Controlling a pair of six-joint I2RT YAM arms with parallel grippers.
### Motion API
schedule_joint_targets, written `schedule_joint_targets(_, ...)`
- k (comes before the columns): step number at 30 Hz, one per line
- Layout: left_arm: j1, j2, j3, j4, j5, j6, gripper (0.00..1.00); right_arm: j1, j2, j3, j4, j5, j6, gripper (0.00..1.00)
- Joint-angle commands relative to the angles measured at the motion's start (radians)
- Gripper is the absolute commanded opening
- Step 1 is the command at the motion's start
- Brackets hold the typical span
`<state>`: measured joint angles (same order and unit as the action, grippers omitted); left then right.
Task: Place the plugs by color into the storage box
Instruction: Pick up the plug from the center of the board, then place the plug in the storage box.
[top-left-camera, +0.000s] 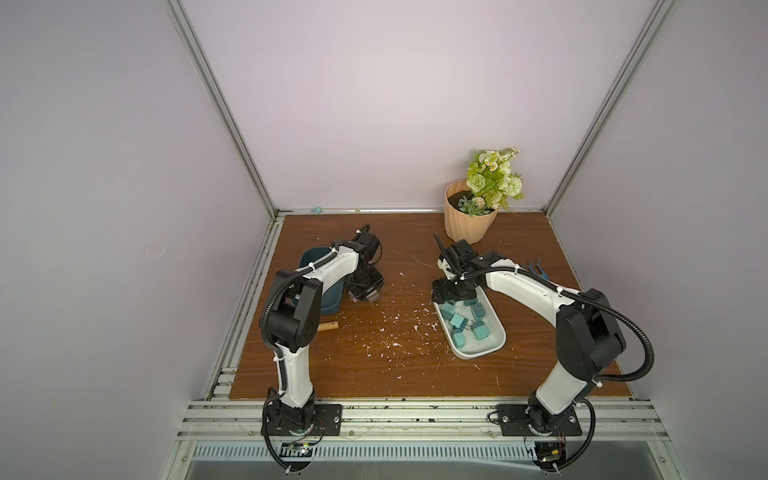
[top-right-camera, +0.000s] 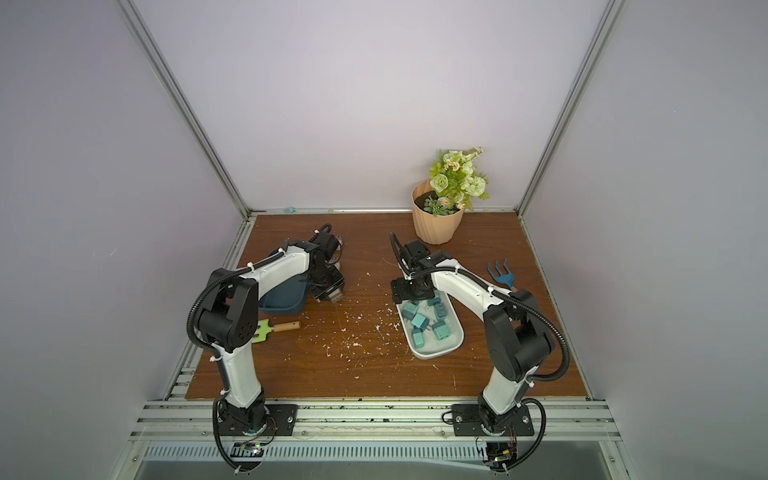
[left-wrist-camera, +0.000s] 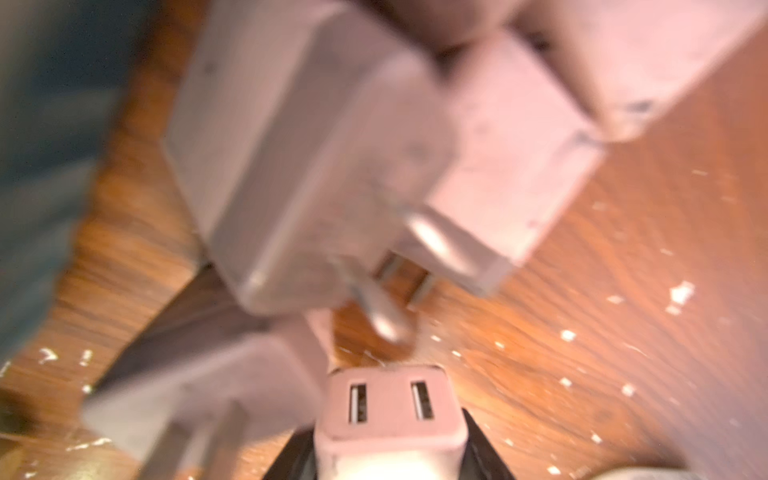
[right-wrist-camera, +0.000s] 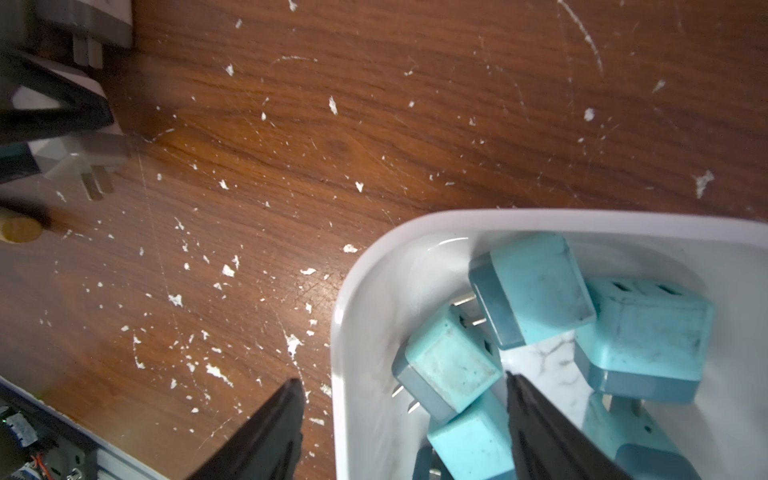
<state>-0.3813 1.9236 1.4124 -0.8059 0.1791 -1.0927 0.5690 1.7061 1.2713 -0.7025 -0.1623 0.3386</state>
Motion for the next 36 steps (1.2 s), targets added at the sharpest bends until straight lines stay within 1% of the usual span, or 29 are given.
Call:
schedule_joint_targets(1,-0.013,-0.041,0.037,-0.061,-0.006,0.04,0.32,-0.001,-0.044,-0.003,0.004,0.006,0.014,0.8)
schedule_joint_targets(4,-0.012,-0.042,0.06,-0.092,-0.024,0.066,0.31,-0.002,-0.038,0.006,0.002,0.004,0.013,0.8)
schedule_joint_targets(5,-0.011,-0.039,0.106,-0.106,-0.036,0.079,0.32,-0.001,-0.036,0.009,0.0,0.005,0.012,0.8)
schedule_joint_targets(8,0.006,-0.031,0.179,-0.154,-0.066,0.126,0.32,-0.001,-0.03,0.016,-0.003,0.004,0.01,0.8)
schedule_joint_targets(10,0.035,-0.032,0.218,-0.171,-0.069,0.16,0.32,-0.001,-0.028,0.019,-0.006,0.003,0.009,0.8)
schedule_joint_targets(14,0.132,-0.05,0.235,-0.175,-0.06,0.208,0.33,-0.001,-0.02,0.019,-0.009,-0.001,0.005,0.8)
schedule_joint_targets(18,0.254,-0.06,0.227,-0.175,-0.054,0.269,0.34,-0.002,-0.015,0.025,-0.015,-0.003,0.002,0.8)
schedule_joint_targets(21,0.341,-0.046,0.22,-0.173,-0.059,0.323,0.35,-0.001,-0.01,0.035,-0.022,-0.007,0.0,0.79)
schedule_joint_targets(25,0.42,0.005,0.244,-0.172,-0.087,0.385,0.36,-0.001,-0.002,0.049,-0.033,-0.009,-0.003,0.8)
schedule_joint_targets(28,0.446,0.073,0.286,-0.171,-0.094,0.416,0.37,-0.003,0.007,0.062,-0.042,-0.013,-0.007,0.8)
schedule_joint_targets(31,0.446,0.151,0.336,-0.171,-0.098,0.448,0.37,-0.001,0.016,0.078,-0.055,-0.015,-0.01,0.8)
schedule_joint_targets(36,0.446,0.245,0.372,-0.17,-0.128,0.469,0.38,-0.001,0.018,0.1,-0.076,-0.007,-0.014,0.8)
